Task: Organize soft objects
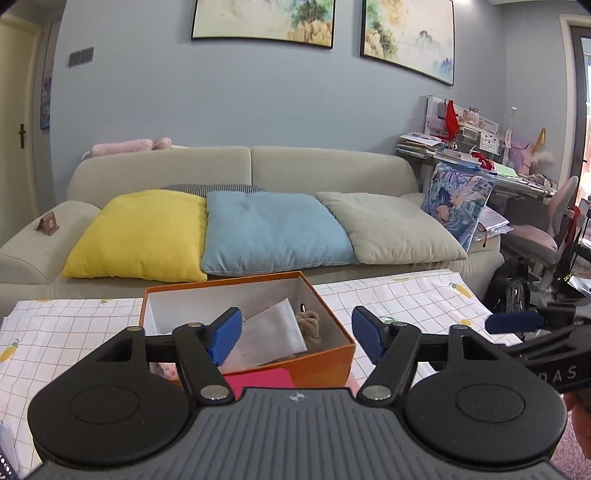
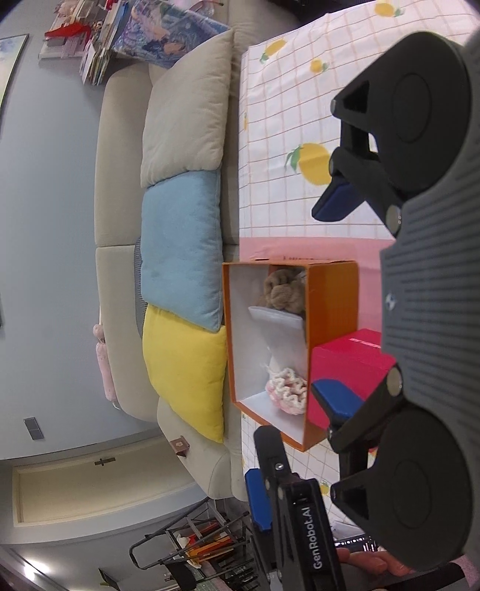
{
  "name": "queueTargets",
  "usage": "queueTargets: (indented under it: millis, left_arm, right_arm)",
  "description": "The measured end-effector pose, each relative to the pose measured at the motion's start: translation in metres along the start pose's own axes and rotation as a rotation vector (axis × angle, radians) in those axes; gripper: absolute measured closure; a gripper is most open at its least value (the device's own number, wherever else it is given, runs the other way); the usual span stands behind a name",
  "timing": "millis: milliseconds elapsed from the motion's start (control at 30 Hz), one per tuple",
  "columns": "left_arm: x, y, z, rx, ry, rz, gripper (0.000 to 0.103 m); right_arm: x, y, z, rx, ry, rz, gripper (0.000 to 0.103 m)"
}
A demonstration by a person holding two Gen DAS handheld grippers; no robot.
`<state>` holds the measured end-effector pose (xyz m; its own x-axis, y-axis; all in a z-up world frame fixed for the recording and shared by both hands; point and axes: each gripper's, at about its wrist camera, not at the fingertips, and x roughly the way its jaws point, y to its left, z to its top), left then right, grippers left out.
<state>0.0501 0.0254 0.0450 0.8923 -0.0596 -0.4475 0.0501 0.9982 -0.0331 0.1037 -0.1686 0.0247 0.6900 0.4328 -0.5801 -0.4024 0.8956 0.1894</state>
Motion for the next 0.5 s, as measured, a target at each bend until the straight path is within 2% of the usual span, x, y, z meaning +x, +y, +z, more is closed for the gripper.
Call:
queueTargets:
  millis: [100,233,333,400,500]
  left_arm:
    - [-0.014,-0.011,-0.011,0.019,-0.006,0.005,0.016]
    - [-0.029,-0.020,-0.023,0.012,-0.010,0.046,0.010]
    - [-0.036,-0.028,-0.032,0.054,-0.017,0.067,0.008]
    - [-0.037,-0.031,-0.036,0.044,0.002,0.091,0.008]
    - [-0.030,-0.030,-0.042,-0.002,0.053,0.139,0.003]
  right_arm:
    - [-0.014,-0.003,-0.015,0.024,0.004,-0.008,0.009]
    - [-0.030,-0.005,-0.031,0.043,-0.011,-0.041,0.007]
    - [-0.037,0.000,-0.043,0.012,-0.050,-0.104,0.003]
    - [-0.039,0.007,-0.049,-0.035,-0.070,-0.139,0.003]
    - [-0.038,0.012,-0.054,-0.064,-0.066,-0.138,0.003]
